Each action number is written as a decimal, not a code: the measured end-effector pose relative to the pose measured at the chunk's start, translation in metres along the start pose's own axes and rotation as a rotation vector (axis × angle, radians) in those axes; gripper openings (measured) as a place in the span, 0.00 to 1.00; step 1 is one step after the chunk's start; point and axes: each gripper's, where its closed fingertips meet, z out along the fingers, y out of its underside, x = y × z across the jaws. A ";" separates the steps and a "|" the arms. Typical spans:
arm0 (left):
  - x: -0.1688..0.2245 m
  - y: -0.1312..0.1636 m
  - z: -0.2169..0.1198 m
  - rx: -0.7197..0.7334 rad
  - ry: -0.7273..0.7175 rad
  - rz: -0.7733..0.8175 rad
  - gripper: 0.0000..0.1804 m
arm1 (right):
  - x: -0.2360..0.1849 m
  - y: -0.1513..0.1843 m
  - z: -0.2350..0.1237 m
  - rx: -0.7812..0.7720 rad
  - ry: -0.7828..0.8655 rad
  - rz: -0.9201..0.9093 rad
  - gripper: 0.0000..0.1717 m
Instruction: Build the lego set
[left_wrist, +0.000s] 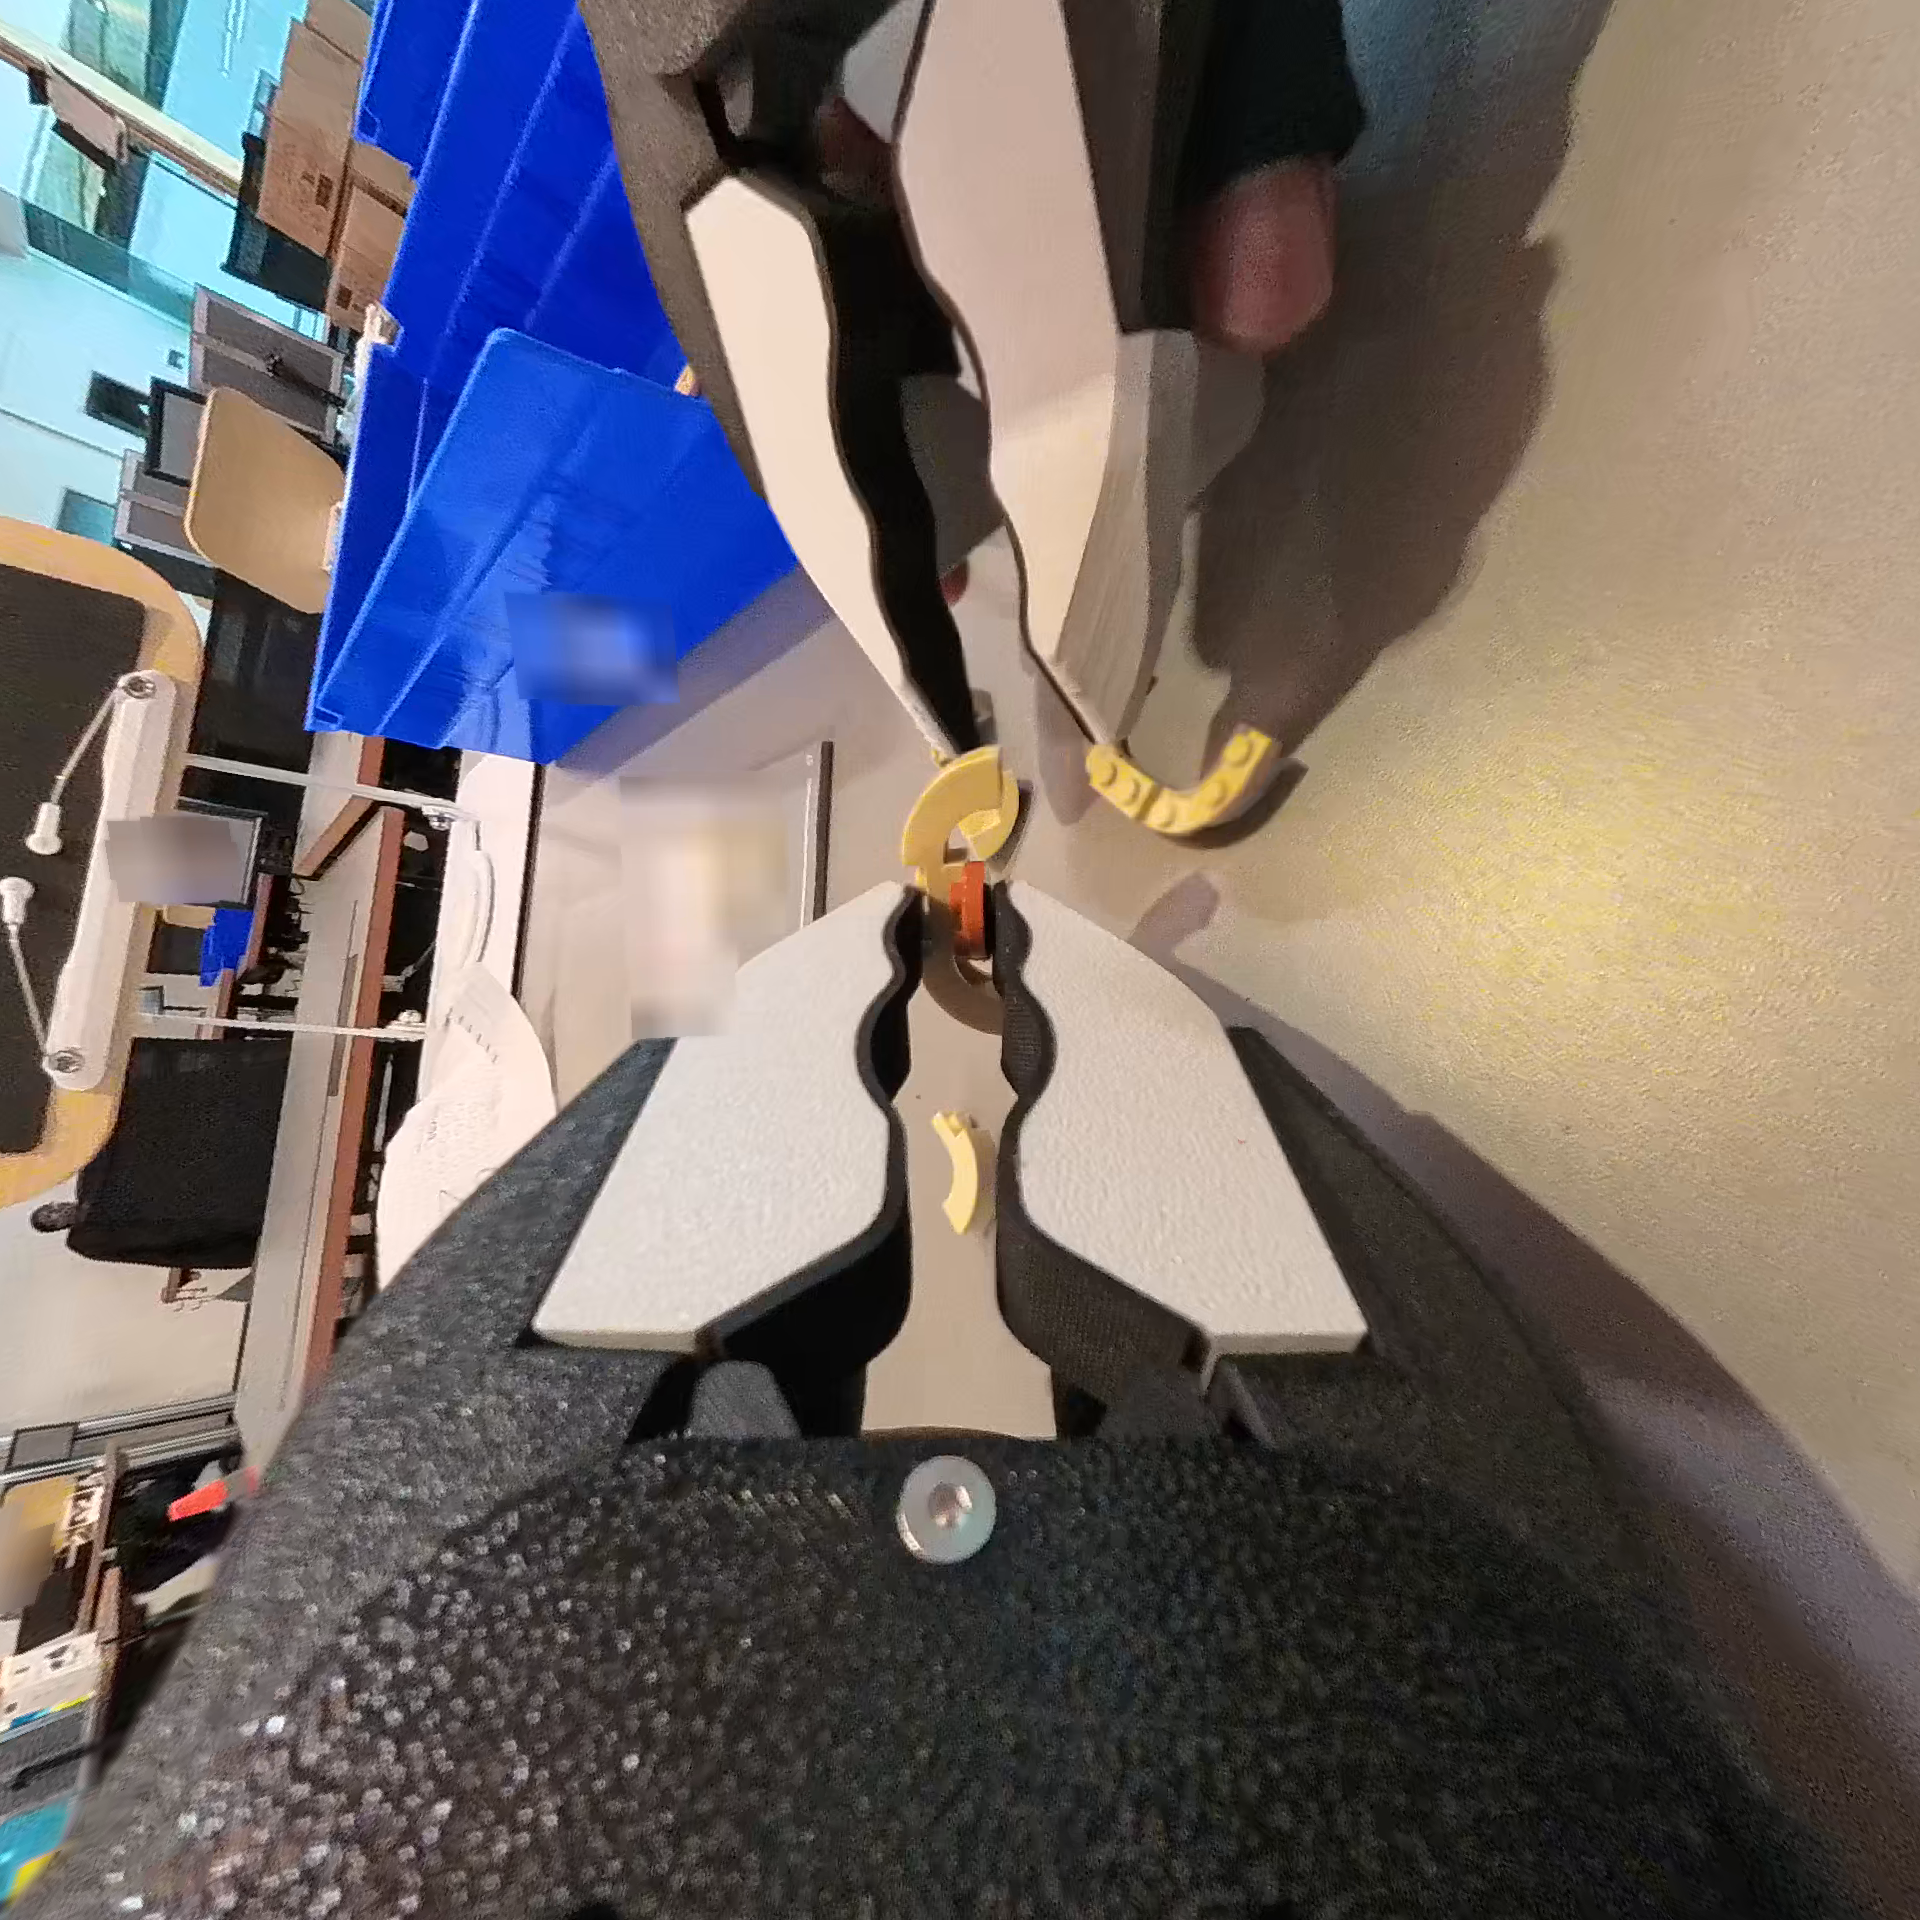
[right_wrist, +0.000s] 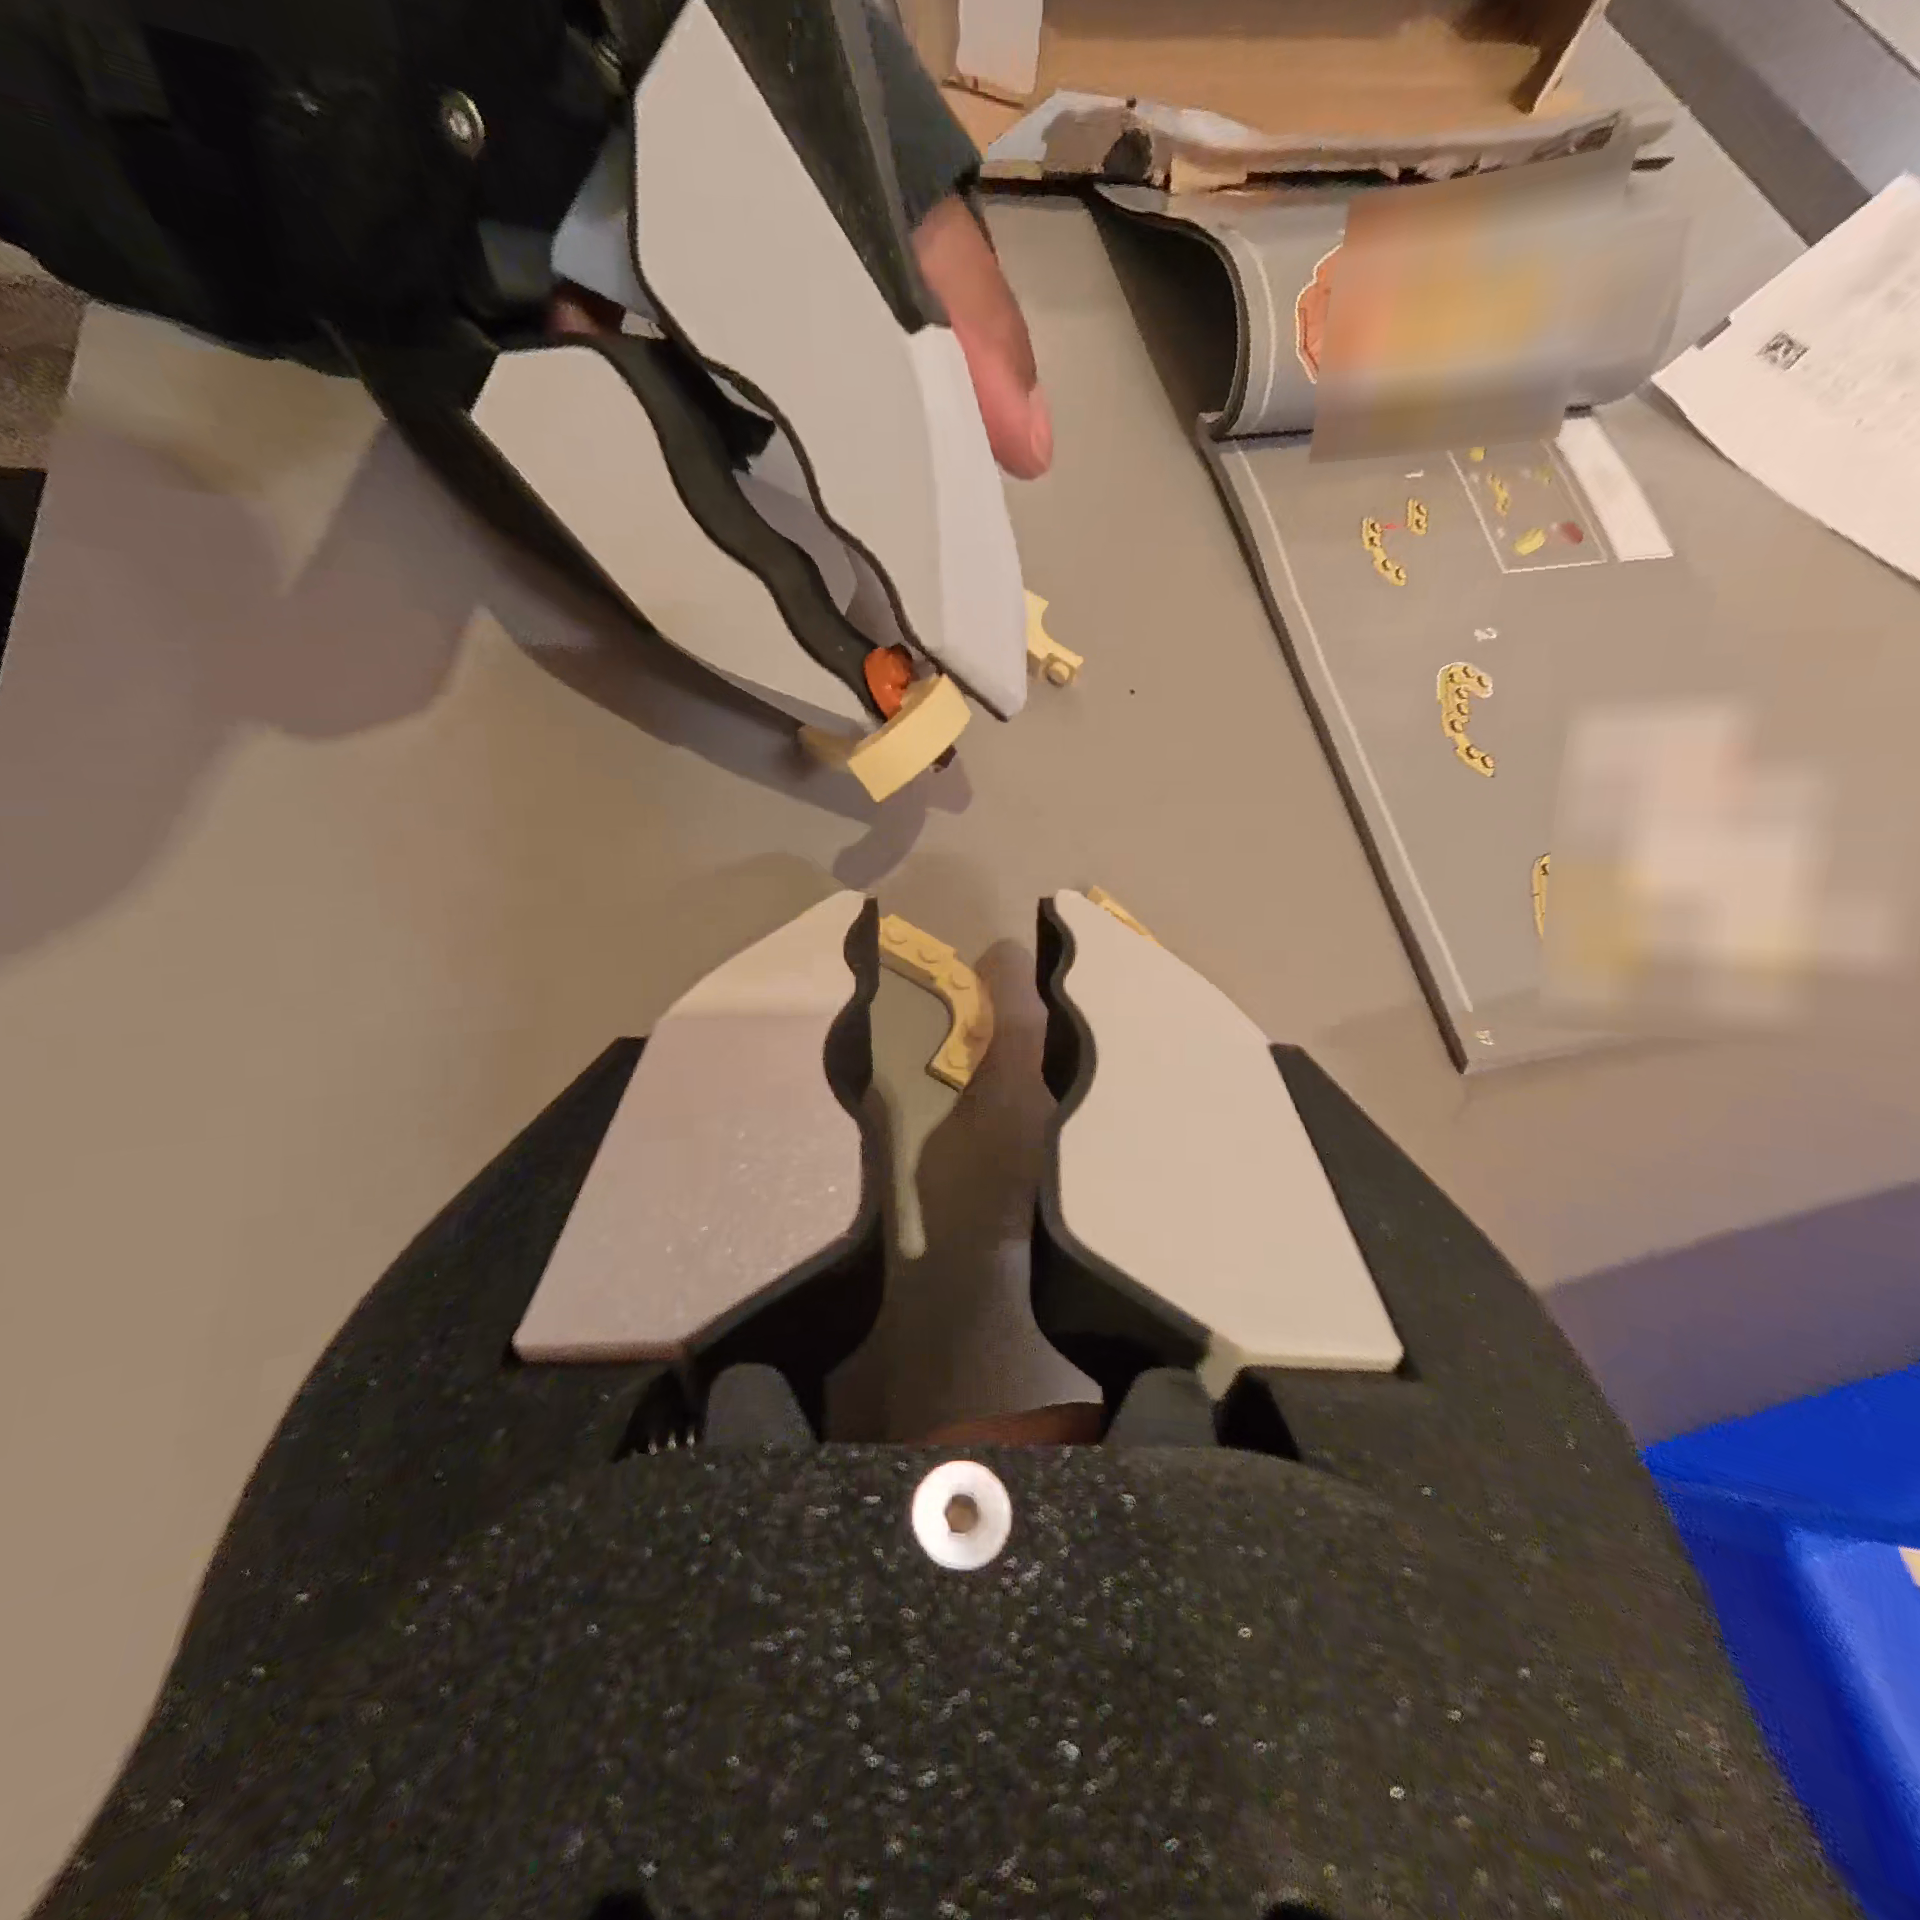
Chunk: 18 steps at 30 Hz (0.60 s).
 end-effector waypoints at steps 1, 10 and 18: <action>0.001 0.000 0.001 0.005 0.005 -0.009 0.07 | -0.001 0.001 -0.001 -0.003 -0.014 -0.005 0.17; 0.006 -0.001 0.002 0.014 0.027 -0.031 0.07 | -0.011 0.019 0.019 -0.178 -0.083 -0.176 0.10; -0.002 0.006 0.000 -0.033 -0.016 -0.007 0.07 | 0.016 0.010 0.033 -0.189 0.164 0.070 0.06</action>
